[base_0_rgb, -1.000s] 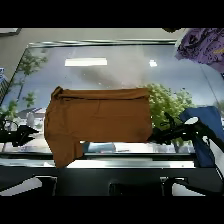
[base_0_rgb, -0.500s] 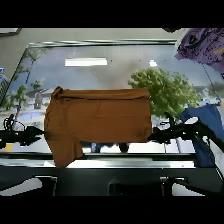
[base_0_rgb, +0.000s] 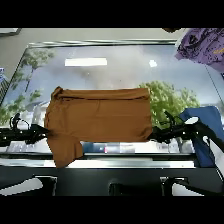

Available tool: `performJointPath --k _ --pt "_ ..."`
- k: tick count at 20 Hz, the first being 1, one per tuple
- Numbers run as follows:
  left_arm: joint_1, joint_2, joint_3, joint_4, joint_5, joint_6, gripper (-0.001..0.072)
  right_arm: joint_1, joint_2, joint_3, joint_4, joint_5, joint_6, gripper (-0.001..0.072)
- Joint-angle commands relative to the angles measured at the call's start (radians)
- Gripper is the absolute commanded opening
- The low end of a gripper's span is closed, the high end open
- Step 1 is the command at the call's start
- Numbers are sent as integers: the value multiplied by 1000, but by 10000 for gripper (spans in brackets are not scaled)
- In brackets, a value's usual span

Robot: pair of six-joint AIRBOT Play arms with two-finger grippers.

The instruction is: Fold the clothes and pants, and hang the long-sleeved shirts on hangers.

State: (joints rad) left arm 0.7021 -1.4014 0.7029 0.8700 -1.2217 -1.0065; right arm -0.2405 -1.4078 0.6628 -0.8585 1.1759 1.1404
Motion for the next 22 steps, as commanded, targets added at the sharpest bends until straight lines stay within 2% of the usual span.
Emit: performJointPath --k 1,4,6,8,11,14,19,22 --pt "-8 -4 0 8 -9 -15 448 0 -1 1 -3 -1 1 32" --pt "-13 -4 0 8 -8 -15 167 0 -1 1 -1 0 1 32" --pt "-14 -4 0 8 -8 -14 14 0 -1 1 2 -1 1 32" --pt "-14 -4 3 -2 -8 -15 17 1 -1 1 19 -1 -4 32" --pt "-32 -3 30 -42 5 -23 17 1 -1 25 105 2 -67 31" --pt "-111 -3 154 -40 10 -78 16 1 -1 173 114 15 -33 30" --pt "-275 -1 604 -23 8 -198 16 1 -1 622 66 35 78 30" --pt "-345 13 937 104 -18 -305 16 1 0 927 20 116 138 30"
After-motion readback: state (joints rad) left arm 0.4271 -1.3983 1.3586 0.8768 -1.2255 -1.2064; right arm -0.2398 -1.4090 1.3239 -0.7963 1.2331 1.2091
